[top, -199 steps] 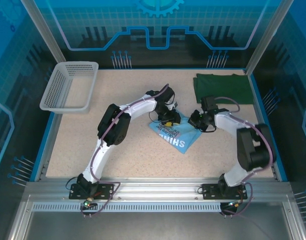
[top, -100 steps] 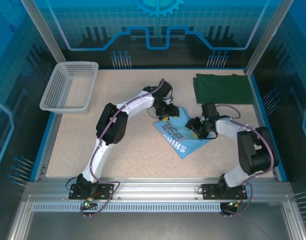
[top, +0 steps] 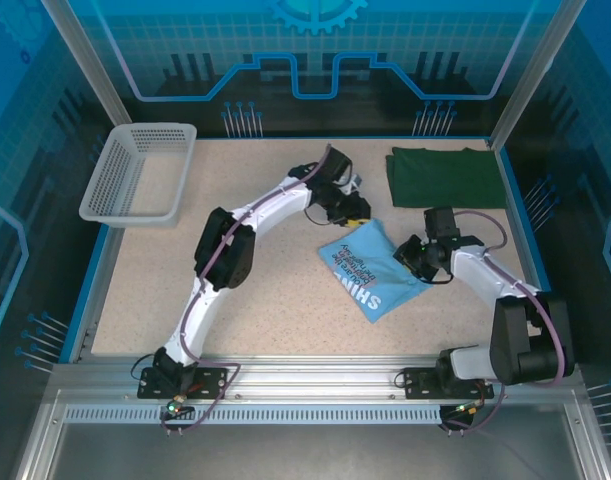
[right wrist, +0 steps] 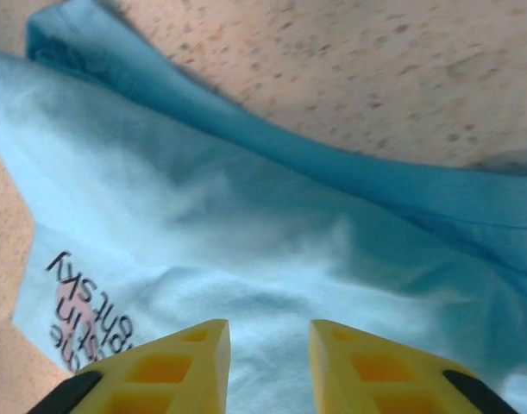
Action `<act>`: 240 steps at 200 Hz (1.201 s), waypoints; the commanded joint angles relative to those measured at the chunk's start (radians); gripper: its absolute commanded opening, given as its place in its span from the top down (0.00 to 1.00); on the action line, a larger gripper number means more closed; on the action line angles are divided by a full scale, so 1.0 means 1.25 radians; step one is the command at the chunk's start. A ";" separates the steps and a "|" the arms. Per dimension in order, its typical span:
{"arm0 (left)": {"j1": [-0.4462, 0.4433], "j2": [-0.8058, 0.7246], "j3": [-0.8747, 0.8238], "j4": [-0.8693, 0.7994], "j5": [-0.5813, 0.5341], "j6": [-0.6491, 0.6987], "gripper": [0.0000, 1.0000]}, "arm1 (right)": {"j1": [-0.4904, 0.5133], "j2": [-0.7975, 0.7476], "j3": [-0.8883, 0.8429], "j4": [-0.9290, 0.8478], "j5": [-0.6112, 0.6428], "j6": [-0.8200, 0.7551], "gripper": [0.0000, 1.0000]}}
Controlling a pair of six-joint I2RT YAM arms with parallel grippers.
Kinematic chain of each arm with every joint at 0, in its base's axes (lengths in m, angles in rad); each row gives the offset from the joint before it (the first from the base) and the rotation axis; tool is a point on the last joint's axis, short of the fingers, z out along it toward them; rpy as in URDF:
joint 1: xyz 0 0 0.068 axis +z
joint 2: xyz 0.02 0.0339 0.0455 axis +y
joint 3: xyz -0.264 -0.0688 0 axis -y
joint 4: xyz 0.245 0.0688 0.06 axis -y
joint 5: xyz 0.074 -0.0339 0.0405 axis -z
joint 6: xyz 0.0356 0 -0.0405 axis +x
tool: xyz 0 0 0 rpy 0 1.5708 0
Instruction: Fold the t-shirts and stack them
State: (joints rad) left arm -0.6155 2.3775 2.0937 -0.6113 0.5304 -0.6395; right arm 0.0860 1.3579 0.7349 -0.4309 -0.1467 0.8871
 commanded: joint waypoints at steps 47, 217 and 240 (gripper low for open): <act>-0.062 0.150 0.103 0.055 0.055 -0.038 0.76 | -0.101 0.079 -0.043 -0.065 -0.009 -0.056 0.82; 0.042 -0.101 -0.014 0.041 -0.221 -0.014 0.14 | -0.107 -0.140 -0.126 -0.212 -0.071 -0.087 0.15; 0.047 -0.234 -0.182 0.029 -0.279 0.043 0.11 | -0.058 -0.152 -0.165 -0.151 -0.058 -0.025 0.14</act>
State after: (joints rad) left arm -0.5636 2.2749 2.0098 -0.5671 0.2756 -0.6807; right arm -0.0418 1.1820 0.5777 -0.6609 -0.2066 0.7662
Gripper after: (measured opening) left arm 0.883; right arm 0.858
